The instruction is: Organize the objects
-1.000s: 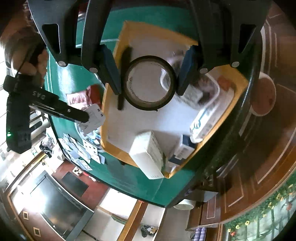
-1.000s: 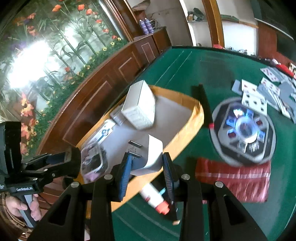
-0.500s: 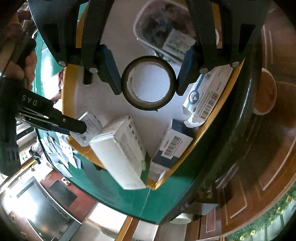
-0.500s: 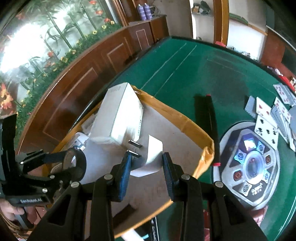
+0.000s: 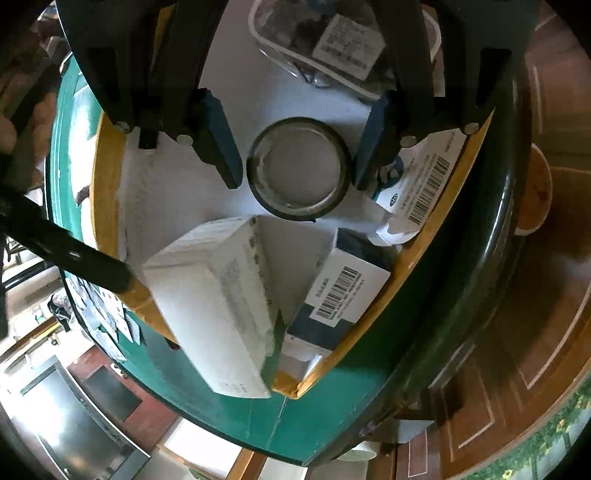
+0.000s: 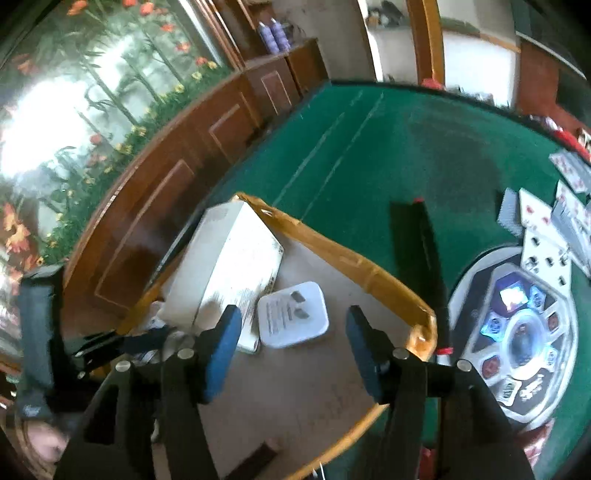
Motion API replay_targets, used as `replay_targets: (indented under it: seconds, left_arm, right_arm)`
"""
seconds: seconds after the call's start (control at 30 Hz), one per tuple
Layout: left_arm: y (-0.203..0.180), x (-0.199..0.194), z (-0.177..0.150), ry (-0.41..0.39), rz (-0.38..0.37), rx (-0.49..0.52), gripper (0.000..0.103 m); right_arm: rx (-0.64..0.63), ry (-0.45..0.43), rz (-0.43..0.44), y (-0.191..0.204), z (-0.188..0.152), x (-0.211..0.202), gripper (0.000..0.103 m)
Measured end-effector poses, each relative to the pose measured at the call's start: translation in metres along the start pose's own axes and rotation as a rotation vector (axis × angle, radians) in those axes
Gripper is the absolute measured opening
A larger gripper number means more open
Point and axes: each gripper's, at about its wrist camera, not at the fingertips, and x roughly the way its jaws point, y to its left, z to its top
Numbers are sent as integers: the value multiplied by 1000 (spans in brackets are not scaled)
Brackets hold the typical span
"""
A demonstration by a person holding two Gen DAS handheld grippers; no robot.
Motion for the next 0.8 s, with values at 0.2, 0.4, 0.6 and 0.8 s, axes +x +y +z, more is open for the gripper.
replay_targets:
  seconds: [0.2, 0.4, 0.6, 0.8]
  left_arm:
    - [-6, -28, -16, -49, -23, 34, 63]
    - [-14, -64, -54, -88, -73, 43, 67]
    - [-30, -70, -86, -64, -94, 31, 68]
    - [-38, -76, -104, -69, -103, -9, 68]
  right_arm:
    - [-92, -60, 105, -2, -55, -69, 59]
    - [-334, 131, 107, 9, -136, -62, 58]
    - [-504, 188, 124, 38, -147, -33, 58]
    - [-610, 220, 58, 45, -143, 0, 41]
